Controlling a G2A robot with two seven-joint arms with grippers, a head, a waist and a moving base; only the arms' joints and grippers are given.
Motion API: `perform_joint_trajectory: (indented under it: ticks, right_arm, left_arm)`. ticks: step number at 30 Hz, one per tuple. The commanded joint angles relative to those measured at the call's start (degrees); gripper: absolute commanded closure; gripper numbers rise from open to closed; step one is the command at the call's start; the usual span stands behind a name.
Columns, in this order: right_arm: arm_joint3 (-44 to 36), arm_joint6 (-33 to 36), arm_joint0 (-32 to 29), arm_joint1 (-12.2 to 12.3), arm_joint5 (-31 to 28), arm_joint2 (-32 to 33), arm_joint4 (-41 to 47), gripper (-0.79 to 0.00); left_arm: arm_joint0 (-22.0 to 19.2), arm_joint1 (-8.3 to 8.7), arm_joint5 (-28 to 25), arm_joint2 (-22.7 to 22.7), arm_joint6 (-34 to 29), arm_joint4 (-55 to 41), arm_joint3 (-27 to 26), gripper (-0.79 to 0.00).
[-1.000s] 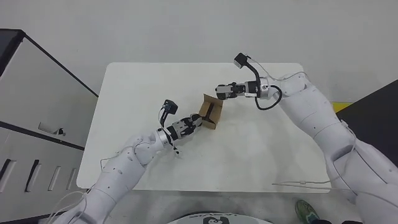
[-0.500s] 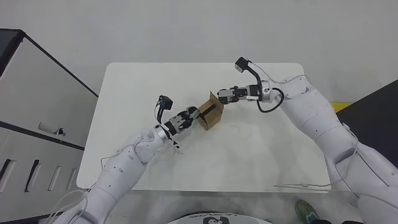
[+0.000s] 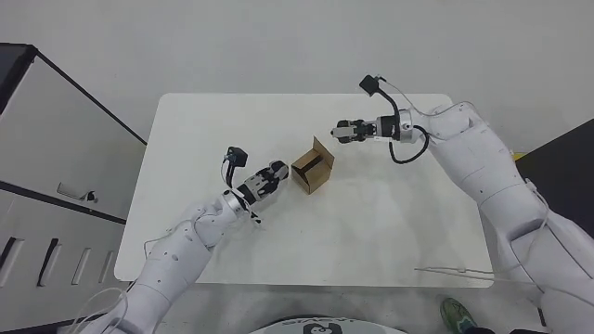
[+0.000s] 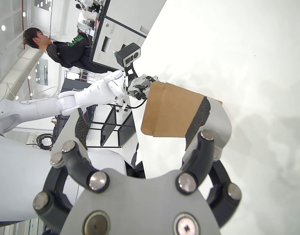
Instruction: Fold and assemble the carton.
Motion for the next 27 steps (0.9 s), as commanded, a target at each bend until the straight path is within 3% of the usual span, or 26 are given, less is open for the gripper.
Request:
perform_joint_trajectory:
  ticks: [1,2,3,9,12,20,24,27]
  right_arm:
    - [0.00,0.13,-0.01,-0.01,0.00,-0.03,0.12,-0.785]
    - [0.00,0.13,-0.01,-0.01,0.00,-0.03,0.12,-0.785]
    - [0.00,0.13,-0.01,-0.01,0.00,-0.03,0.12,-0.785]
    - [-2.06,-3.33,-0.89,0.25,2.15,0.34,-3.70,-0.785]
    - [-3.37,-5.16,-1.47,0.51,3.21,0.92,-5.73,-0.785]
    - [-3.37,-5.16,-1.47,0.51,3.21,0.92,-5.73,-0.785]
    - [-3.37,-5.16,-1.47,0.51,3.21,0.92,-5.73,-0.785]
    - [-3.37,-5.16,-1.47,0.51,3.21,0.92,-5.73,-0.785]
  left_arm:
    - [0.00,0.00,-0.06,0.01,-0.01,-0.01,0.02,-0.696]
    - [0.00,0.00,-0.06,0.01,-0.01,-0.01,0.02,-0.696]
    - [0.09,-0.01,0.00,0.10,-0.25,0.00,-0.05,-0.785]
    - [1.37,0.39,4.04,-0.57,-5.77,-0.33,-1.93,-0.785]
    - [2.00,0.28,6.42,-1.01,-9.65,-6.40,-3.48,-0.785]
    - [2.21,0.32,6.04,-1.69,-10.30,-9.20,-5.29,-0.785]
    - [3.28,0.64,9.11,-2.50,-22.27,-21.91,-7.37,-0.785]
    - [4.14,1.16,14.44,-4.04,-31.76,-31.60,-9.96,-0.785]
